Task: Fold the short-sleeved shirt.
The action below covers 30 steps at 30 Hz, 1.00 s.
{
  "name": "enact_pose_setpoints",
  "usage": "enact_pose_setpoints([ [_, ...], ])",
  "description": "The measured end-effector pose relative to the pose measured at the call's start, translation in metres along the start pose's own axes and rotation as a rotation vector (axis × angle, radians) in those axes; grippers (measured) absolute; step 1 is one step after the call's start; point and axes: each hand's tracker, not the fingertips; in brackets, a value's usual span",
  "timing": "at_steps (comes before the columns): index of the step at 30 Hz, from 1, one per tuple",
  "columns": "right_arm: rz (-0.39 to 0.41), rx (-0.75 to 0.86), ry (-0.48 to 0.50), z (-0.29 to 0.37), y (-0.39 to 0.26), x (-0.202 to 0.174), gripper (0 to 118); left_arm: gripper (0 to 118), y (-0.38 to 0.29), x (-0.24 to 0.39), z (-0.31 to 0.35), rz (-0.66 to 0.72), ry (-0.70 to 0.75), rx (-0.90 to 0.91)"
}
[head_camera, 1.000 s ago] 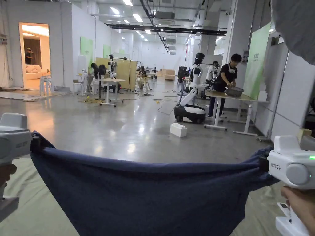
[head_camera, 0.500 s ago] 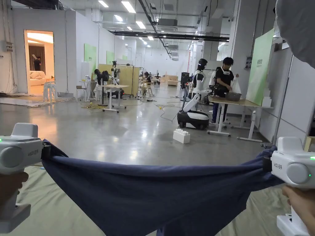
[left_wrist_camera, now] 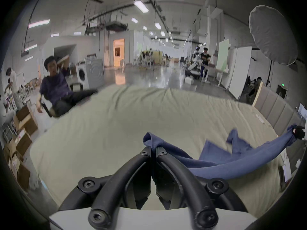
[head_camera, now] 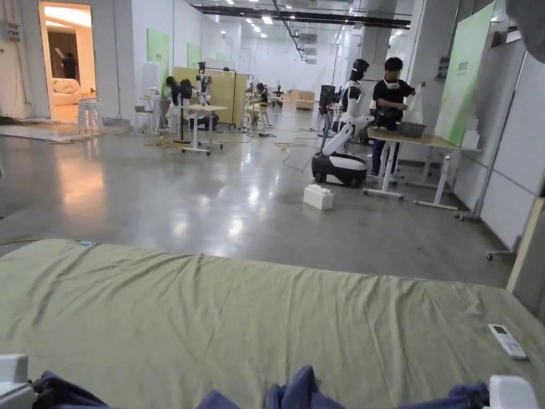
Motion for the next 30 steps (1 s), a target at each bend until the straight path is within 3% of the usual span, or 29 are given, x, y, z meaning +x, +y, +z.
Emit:
enact_pose_setpoints([
  [2,0.042,-0.066,-0.001,0.010,-0.037,-0.007,16,4,-0.043,-0.003,0.009,-0.001,-0.005,-0.080],
  [10,0.004,-0.247,-0.004,0.012,-0.135,-0.017,16,4,-0.131,-0.003,0.039,0.073,0.013,-0.245],
  [14,-0.015,-0.299,-0.004,0.006,-0.151,-0.017,17,4,-0.124,-0.004,0.034,0.063,0.029,-0.304],
  [15,-0.038,-0.312,-0.008,0.007,-0.151,-0.018,19,4,-0.097,-0.002,-0.027,0.072,0.019,-0.333],
  [16,-0.047,-0.306,-0.011,0.008,-0.151,-0.019,21,5,-0.094,-0.002,-0.031,0.069,0.019,-0.340],
  [17,-0.047,-0.297,-0.008,0.010,-0.154,-0.020,26,8,-0.094,-0.002,-0.030,0.063,0.020,-0.342],
  [19,0.008,-0.276,-0.032,0.013,-0.149,-0.026,53,25,-0.101,0.006,-0.027,0.011,0.048,-0.332],
  [22,0.018,-0.204,-0.034,0.023,-0.135,-0.033,77,58,-0.092,0.011,-0.018,-0.036,0.082,-0.272],
  [23,0.005,-0.171,-0.024,0.027,-0.128,-0.035,80,64,-0.089,0.010,-0.015,-0.040,0.089,-0.250],
  [30,-0.070,0.088,0.040,0.056,-0.055,-0.063,82,64,-0.036,0.027,0.005,-0.073,0.031,0.007],
])
